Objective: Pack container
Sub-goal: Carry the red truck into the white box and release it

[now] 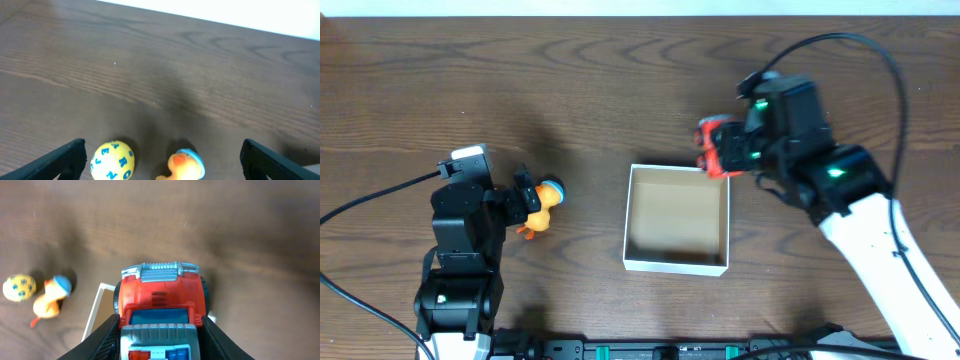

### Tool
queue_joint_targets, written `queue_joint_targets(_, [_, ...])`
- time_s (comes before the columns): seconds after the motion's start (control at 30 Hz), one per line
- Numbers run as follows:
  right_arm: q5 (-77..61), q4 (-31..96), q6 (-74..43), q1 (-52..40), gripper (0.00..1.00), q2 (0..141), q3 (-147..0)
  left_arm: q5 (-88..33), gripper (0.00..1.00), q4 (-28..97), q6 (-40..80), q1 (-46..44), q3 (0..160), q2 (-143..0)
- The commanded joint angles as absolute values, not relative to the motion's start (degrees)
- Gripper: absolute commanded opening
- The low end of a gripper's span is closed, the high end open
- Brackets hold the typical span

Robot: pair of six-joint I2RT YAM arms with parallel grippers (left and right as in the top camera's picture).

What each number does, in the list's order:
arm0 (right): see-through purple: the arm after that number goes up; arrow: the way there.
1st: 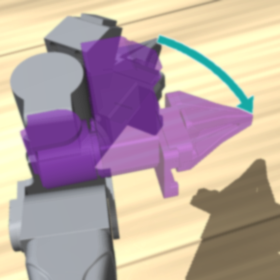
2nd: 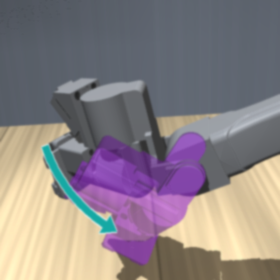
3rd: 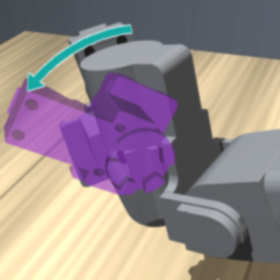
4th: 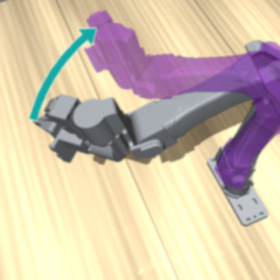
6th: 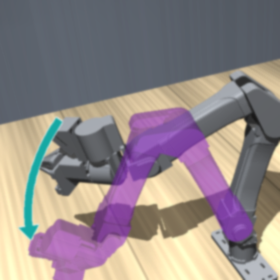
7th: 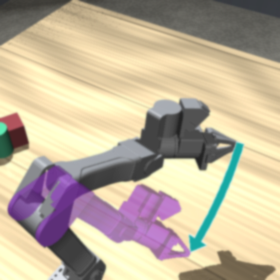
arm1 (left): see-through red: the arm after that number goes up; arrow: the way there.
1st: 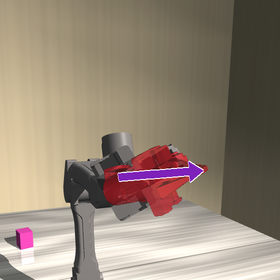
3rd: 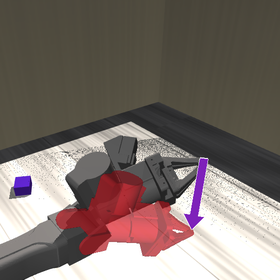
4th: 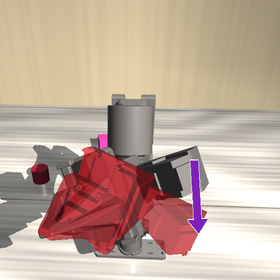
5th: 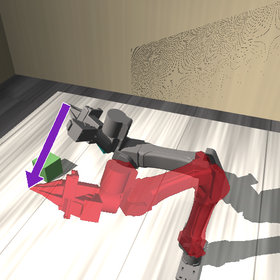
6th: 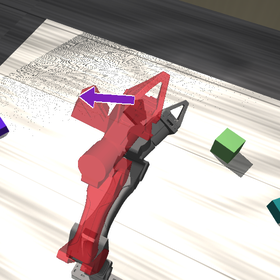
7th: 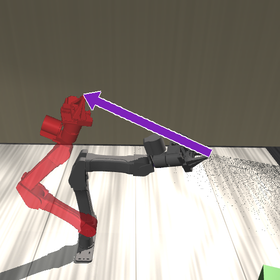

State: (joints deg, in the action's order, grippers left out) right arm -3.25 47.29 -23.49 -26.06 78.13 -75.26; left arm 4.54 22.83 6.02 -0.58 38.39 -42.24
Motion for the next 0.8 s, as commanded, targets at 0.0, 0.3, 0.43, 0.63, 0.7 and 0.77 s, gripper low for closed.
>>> queue_joint_targets(0.0, [-1.56,48.99,-29.36,-29.74,0.01,81.71,-76.07,5.19,0.98,23.79,6.31,-0.49,39.99,-42.24])
queue_joint_targets(0.3, [-1.83,54.43,-32.16,-34.00,0.01,89.84,-76.05,5.19,0.98,23.94,6.31,-0.49,39.99,-42.24])
queue_joint_targets(0.43, [-1.41,54.26,-32.10,-33.58,0.01,94.13,-76.05,5.19,0.98,23.97,6.33,-0.49,39.99,-42.24])
queue_joint_targets(0.63, [-0.45,50.65,-32.10,-32.91,0.01,100.49,-76.05,5.19,0.98,23.94,6.31,-0.49,39.99,-42.24])
queue_joint_targets(0.7, [-0.08,49.08,-32.10,-32.91,0.01,102.06,-76.05,5.19,0.98,23.94,6.31,-0.49,39.99,-42.24])
queue_joint_targets(0.77, [0.82,47.44,-32.12,-32.91,0.01,103.28,-76.05,5.19,0.98,23.94,6.31,-0.49,39.99,-42.24])
